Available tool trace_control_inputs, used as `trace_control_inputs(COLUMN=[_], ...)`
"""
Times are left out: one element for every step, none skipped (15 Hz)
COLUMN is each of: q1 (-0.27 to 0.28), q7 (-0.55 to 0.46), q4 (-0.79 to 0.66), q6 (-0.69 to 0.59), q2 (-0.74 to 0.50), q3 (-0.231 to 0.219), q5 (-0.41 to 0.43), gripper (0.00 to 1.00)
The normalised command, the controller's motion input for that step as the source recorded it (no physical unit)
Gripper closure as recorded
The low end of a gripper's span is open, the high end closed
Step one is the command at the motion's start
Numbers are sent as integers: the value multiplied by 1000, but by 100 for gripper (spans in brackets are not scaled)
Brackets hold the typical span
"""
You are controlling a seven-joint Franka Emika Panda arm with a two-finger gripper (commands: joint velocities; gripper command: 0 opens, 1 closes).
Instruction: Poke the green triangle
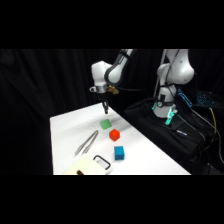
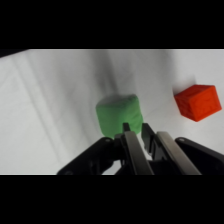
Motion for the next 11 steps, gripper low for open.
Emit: trace_control_inputs(q1=[147,137,129,124,117,112,110,110,108,108,106], q7=[251,262,247,250,257,282,275,248,259,240,192], q4=[-38,-1,30,62,108,128,151,157,149,153,149], q6=[-537,-526,-507,-485,-489,-464,-428,-375,-298,-268,-229], q2=[-633,-586,-540,-500,-437,-385,-325,-280,-244,-204,-159], q3=[-120,-111,-102,-95,-88,-75,-64,-56,-45,-39,-41], q5=[-169,-157,-162,-170,-166,-203,-209,-198,-187,-168,-141], gripper=[41,31,17,6,0,0,0,0,0,0,0])
